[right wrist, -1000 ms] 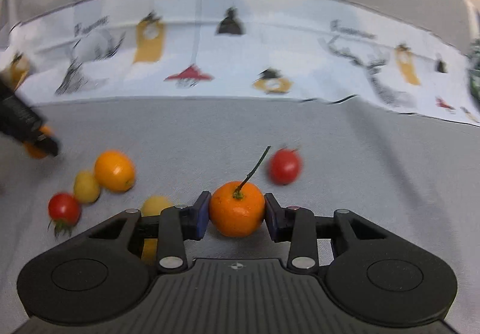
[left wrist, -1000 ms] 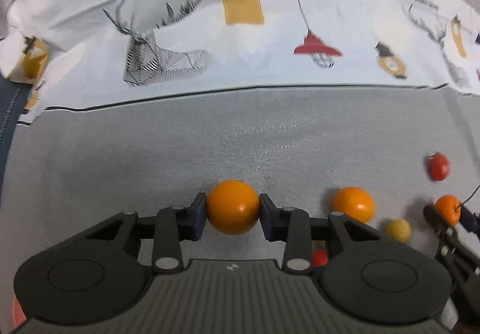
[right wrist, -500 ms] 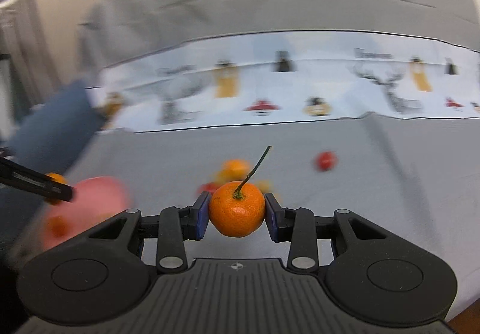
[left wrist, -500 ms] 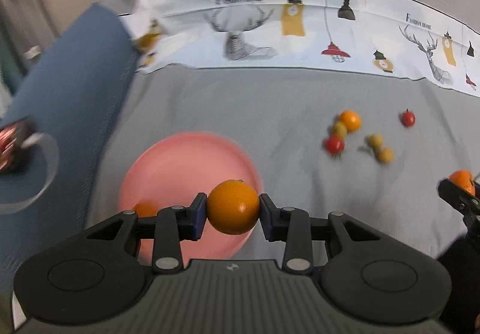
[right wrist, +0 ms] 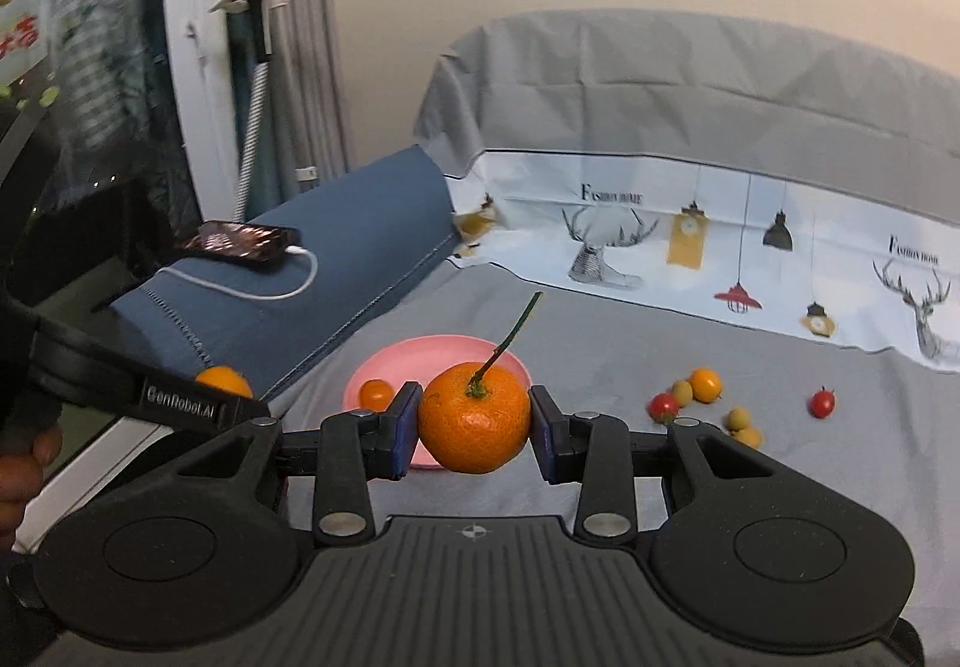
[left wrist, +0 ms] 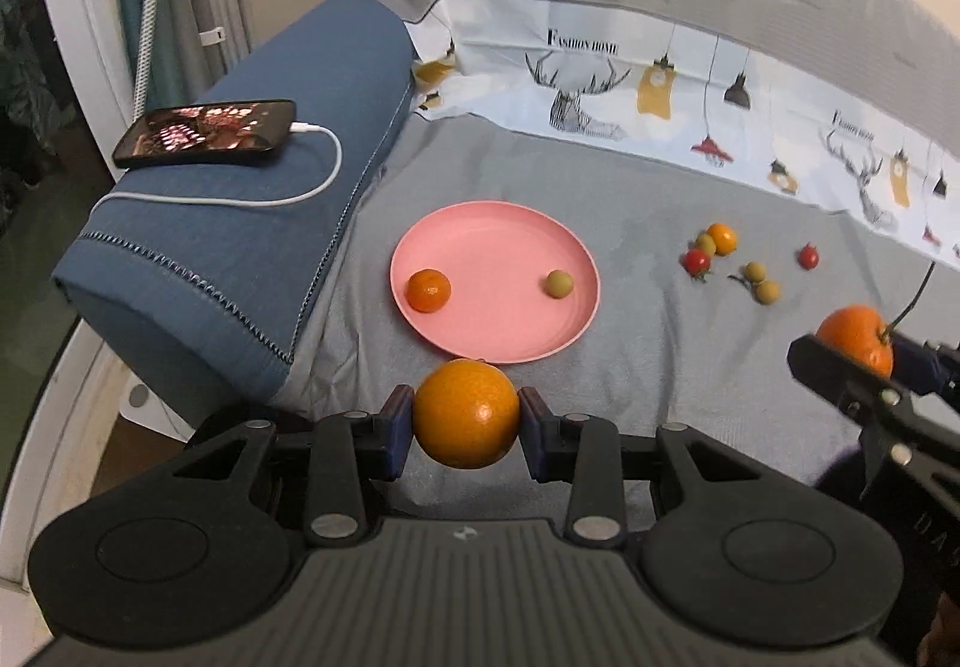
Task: Organize fruits
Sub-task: 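Carry the orange and tangerine over the pink plate with both grippers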
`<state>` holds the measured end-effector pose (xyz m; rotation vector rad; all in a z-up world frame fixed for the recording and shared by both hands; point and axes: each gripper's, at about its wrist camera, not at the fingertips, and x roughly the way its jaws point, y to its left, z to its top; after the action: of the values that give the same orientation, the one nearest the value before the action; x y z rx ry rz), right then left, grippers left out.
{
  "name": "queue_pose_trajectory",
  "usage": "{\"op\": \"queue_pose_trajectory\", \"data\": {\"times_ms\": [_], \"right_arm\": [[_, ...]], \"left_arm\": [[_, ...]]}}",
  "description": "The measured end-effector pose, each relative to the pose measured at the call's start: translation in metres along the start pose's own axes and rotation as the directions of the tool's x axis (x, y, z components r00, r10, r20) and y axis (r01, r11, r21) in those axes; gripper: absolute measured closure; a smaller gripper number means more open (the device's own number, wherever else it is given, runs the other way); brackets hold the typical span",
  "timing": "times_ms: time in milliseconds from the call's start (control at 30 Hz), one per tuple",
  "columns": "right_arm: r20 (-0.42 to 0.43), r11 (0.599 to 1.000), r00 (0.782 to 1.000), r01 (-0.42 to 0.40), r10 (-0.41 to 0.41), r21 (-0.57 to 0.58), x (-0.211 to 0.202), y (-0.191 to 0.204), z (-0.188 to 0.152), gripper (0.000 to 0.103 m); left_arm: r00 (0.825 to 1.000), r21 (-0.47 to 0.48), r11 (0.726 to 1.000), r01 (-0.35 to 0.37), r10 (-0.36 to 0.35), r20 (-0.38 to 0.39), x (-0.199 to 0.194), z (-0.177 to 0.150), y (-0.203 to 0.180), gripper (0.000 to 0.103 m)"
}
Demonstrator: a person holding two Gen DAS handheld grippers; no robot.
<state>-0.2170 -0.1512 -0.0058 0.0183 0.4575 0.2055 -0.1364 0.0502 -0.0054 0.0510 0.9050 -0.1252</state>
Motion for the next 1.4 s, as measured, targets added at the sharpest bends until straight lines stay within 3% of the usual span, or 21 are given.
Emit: {"op": "queue_pose_trajectory", "data": {"times_ms": [300, 633, 1400], "right_arm": [[0.045, 0.999, 0.999, 0.026, -0.024, -0.027, -0.028, 0.016, 0.0, 0.064], [0.062, 0.999, 0.997, 0.038, -0.035, -0.035, -0.035, 0.019, 0.0, 0.064], [-0.015, 0.999, 0.999, 0.047, -0.047, -0.015, -0.006, 0.016, 0.0, 0.064]], "left_arm": [[0.997, 0.003, 0.999, 0.054, -0.054, 0.063, -0.033, -0.016, -0.001, 0.062], [0.994, 0.004, 0.997, 0.071, -0.072, 0.087, -0.039, -0.017, 0.0, 0.062], [0.996, 0.016, 0.997, 0.081, -0.082, 0.032, -0.012, -0.008, 0.002, 0.062]]}}
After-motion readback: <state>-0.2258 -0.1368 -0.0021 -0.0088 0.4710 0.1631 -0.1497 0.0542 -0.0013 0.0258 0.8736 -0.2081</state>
